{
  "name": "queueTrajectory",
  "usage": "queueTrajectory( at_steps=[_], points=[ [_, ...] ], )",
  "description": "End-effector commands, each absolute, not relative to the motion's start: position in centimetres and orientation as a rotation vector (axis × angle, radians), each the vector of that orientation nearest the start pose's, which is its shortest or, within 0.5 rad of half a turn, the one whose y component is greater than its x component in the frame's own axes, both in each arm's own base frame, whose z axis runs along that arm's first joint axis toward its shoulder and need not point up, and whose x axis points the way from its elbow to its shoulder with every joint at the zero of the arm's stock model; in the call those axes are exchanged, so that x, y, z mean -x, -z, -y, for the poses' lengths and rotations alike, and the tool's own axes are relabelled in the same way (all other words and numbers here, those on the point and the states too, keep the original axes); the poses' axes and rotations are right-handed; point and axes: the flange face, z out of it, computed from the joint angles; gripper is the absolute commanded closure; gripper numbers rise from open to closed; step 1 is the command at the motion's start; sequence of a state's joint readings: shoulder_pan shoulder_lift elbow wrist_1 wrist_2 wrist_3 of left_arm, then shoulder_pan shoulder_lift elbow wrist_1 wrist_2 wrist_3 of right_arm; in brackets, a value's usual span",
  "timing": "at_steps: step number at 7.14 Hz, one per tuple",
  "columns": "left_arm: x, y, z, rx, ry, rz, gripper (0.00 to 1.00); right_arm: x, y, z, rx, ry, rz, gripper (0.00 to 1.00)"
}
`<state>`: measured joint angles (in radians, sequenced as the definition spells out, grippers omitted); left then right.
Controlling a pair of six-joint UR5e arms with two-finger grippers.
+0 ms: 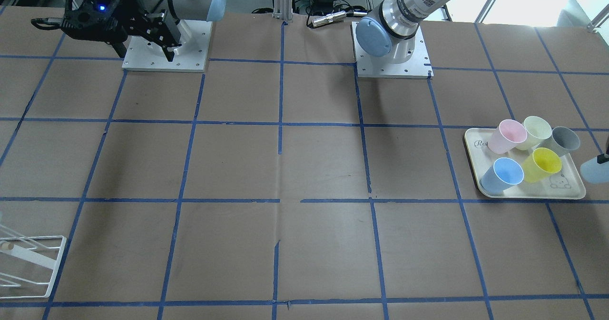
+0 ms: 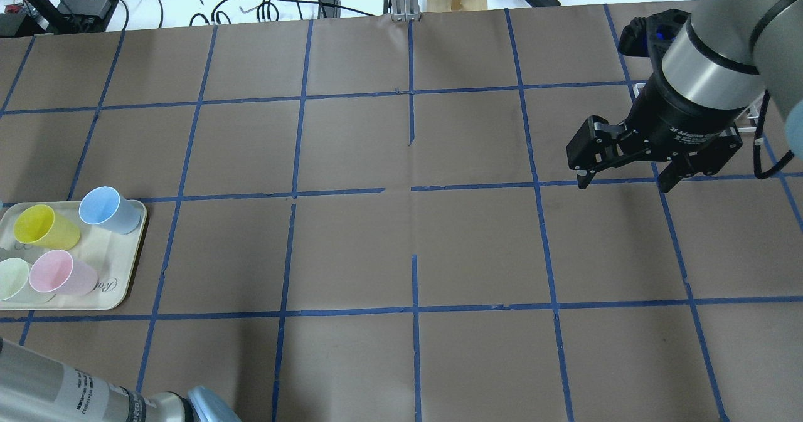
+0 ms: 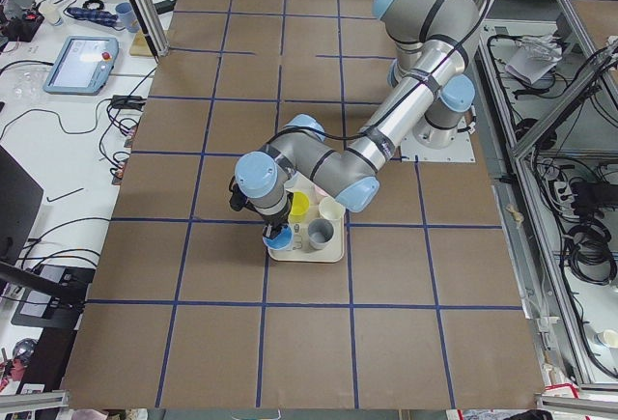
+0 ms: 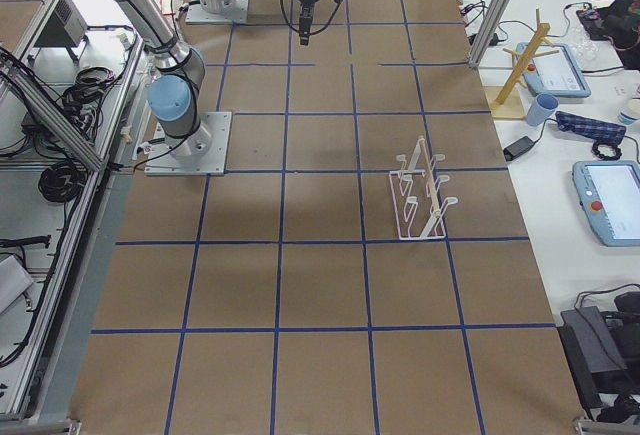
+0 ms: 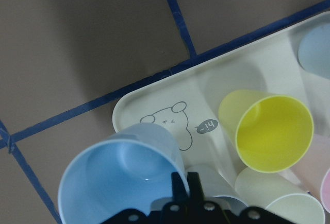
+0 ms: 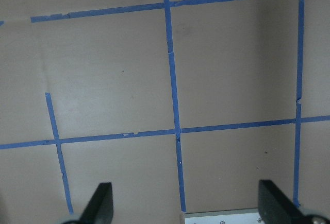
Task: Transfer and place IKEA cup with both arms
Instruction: 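Lower the cup onto the tray and open the left gripper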
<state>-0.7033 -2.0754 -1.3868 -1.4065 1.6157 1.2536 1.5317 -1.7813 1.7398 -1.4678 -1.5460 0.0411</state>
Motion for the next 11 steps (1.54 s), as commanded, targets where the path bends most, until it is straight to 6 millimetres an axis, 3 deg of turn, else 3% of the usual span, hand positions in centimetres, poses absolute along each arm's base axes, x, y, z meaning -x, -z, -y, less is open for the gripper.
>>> queueTrajectory(
  at_steps=[1,3,4,5,6,7,9,10,11],
  points=[
    [-41.0,-27.9,52.0,-0.635,-0.230,-3.216,1.00,-11.9,-48.6,40.1,-0.118,-0.103,-3.118,0.00],
    [-40.9,-25.8,51.7,-0.653,-0.259,-3.248,1.00,-11.9,-49.1,40.0,-0.118,-0.079,-3.118,0.00],
    [-40.8,-26.0,51.7,-0.655,-0.252,-3.247,1.00,-12.0,-49.1,39.9,-0.116,-0.079,-3.121,0.00],
    [-40.9,-26.0,51.7,-0.655,-0.261,-3.243,0.63,-11.9,-49.4,39.9,-0.118,-0.077,-3.123,0.00],
    [-41.0,-26.2,51.7,-0.652,-0.261,-3.238,0.41,-12.0,-49.5,39.8,-0.116,-0.074,-3.123,0.00],
    [-41.2,-26.9,51.8,-0.649,-0.263,-3.234,0.29,-12.0,-49.5,39.8,-0.116,-0.084,-3.123,0.00],
    [-40.4,-29.6,52.3,-0.645,-0.237,-3.212,0.22,-12.0,-49.2,39.5,-0.118,-0.089,-3.123,0.00],
    [-38.7,-32.0,53.4,-0.674,-0.253,-3.229,0.22,-12.0,-49.2,39.5,-0.118,-0.091,-3.123,0.00],
    [-33.5,-35.9,55.7,-0.667,-0.259,-3.240,0.22,-12.0,-49.2,39.5,-0.116,-0.089,-3.123,0.00]
  ],
)
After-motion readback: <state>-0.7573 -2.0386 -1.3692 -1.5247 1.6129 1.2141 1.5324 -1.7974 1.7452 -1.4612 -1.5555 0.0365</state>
